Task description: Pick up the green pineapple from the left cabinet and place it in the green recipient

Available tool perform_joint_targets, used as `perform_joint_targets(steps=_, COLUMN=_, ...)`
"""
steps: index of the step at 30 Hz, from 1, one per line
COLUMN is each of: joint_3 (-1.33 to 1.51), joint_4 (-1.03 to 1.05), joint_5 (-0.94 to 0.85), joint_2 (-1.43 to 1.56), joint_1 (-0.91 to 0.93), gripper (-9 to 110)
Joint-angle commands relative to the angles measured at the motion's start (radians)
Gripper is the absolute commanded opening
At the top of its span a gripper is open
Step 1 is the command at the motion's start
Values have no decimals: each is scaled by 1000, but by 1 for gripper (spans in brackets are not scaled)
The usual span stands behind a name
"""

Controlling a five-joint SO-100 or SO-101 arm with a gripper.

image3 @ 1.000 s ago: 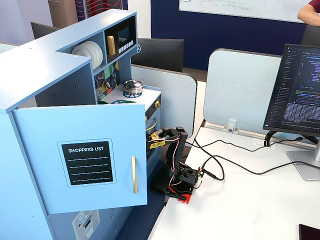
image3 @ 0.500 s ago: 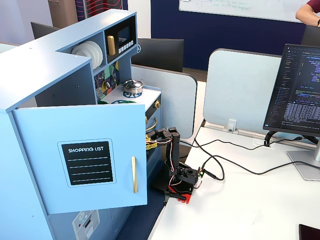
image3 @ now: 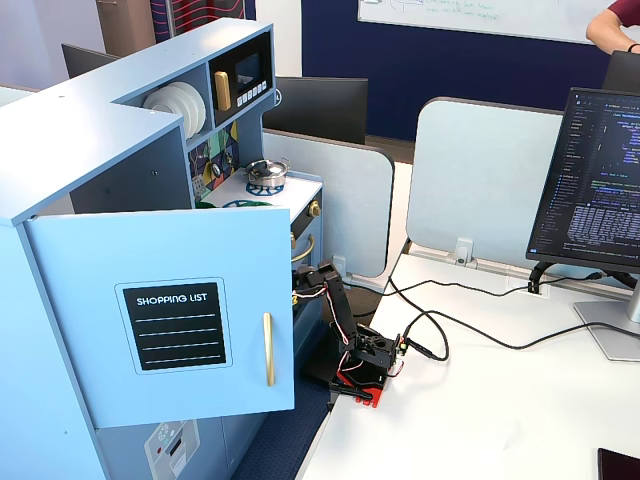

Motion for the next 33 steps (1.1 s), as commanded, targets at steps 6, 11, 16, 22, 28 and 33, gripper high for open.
perform_joint_targets(steps=6, joint_3=-236, joint_4=12, joint_5=-28, joint_2=-104, joint_1=-61, gripper=2)
perform_joint_targets(steps=11, joint_3=-230, joint_4=48, joint_5=-110, joint_2=-87, joint_1=-55, gripper=0)
perform_joint_targets(steps=16, joint_3=-156, joint_4=91, joint_5=-282, joint_2=37, joint_1=-51, gripper=0)
perform_joint_targets(steps=22, joint_3=123, joint_4=141, joint_5=-387, joint_2=388, joint_1=-58, gripper=0)
perform_joint_targets(steps=28, joint_3=394, joint_4=215, joint_5=-407, joint_2=776, joint_1=-60, gripper=0)
perform_joint_targets(steps=33, joint_3=560, joint_4=250, joint_5=-431, joint_2=1032, joint_1=-44, gripper=0)
